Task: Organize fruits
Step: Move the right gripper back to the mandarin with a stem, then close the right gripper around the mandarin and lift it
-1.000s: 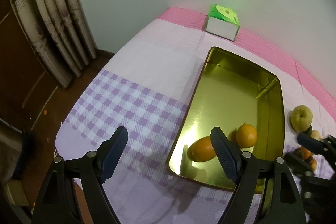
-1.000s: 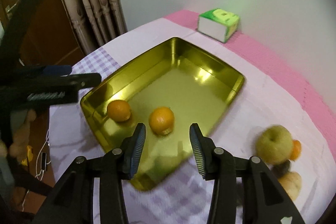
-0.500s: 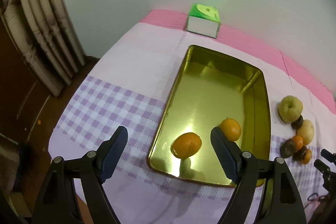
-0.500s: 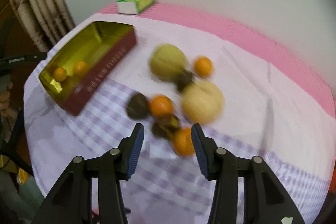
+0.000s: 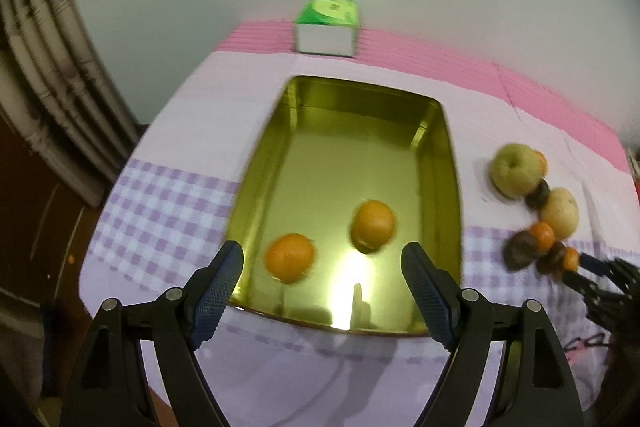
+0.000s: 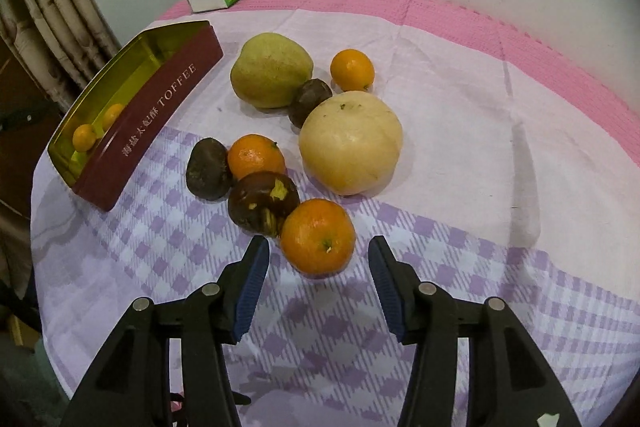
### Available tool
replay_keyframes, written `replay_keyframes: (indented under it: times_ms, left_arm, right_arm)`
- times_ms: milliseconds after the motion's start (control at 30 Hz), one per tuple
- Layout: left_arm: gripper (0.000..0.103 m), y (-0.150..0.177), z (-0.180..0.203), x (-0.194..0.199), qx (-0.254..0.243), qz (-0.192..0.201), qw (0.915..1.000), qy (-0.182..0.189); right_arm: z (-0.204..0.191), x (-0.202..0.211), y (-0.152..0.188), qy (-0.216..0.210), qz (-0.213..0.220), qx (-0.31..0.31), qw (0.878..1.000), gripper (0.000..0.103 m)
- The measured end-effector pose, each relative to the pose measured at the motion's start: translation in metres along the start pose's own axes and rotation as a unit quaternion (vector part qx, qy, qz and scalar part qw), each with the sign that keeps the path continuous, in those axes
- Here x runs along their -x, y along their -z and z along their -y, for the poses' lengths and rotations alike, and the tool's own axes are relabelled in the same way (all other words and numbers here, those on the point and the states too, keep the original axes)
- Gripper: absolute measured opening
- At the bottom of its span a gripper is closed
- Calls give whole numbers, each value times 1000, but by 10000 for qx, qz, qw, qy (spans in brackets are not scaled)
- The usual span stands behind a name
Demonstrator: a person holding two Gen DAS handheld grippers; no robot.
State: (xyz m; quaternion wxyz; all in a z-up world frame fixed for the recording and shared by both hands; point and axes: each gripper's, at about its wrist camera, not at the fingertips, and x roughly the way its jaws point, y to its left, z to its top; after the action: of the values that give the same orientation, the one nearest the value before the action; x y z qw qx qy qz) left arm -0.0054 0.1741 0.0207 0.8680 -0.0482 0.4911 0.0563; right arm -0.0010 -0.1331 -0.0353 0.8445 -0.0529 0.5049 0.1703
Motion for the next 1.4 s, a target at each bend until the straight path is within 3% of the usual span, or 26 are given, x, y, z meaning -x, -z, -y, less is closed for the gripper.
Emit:
replay_keyframes:
  times_ms: [167, 600, 1167, 1400]
  left_arm:
    - [82, 3, 36, -3, -337, -126, 9992, 193]
    - [82, 11, 111, -12, -1038, -354, 9924, 566]
    - [82, 21, 137, -25, -1293, -595, 9875, 681]
    - [82, 20, 147, -28, -1400, -573, 9850, 832]
  right_arm:
    - [3, -10, -2, -158, 13, -43, 9999, 42]
    - [6, -22, -4, -397, 134, -118, 9991, 41]
    - [3, -30, -9, -478, 245, -68, 9985, 40]
    - [17, -23, -3, -257, 201, -186, 9993, 40]
